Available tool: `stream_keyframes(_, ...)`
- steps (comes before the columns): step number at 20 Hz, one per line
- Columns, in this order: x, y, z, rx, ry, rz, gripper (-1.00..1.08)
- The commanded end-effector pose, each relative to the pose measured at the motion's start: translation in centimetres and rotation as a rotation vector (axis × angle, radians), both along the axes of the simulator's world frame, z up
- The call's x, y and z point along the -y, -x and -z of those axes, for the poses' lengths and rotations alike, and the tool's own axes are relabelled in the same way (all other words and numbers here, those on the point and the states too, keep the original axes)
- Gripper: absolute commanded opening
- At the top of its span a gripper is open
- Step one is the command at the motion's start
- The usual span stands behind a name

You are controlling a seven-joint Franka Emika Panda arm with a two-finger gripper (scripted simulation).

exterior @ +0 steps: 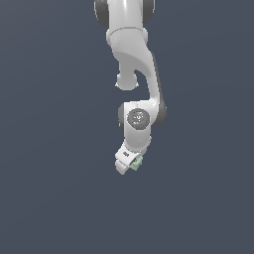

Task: Pick up the object and move it to a goal position.

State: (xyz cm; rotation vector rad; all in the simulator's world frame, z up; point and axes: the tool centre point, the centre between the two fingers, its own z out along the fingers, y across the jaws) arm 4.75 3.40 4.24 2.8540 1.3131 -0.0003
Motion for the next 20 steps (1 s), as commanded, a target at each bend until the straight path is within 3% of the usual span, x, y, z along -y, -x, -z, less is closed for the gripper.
stream_keyframes(1, -0.3, 0.1, -0.3, 0.001, 0.000, 0.000, -1.00)
stream_keyframes(8, -2.4, 1.1, -2.9, 0.000, 0.000, -0.001, -1.00)
stream_keyframes(20, -9.5, 4.0, -11.4, 0.000, 0.002, -0.001, -1.00)
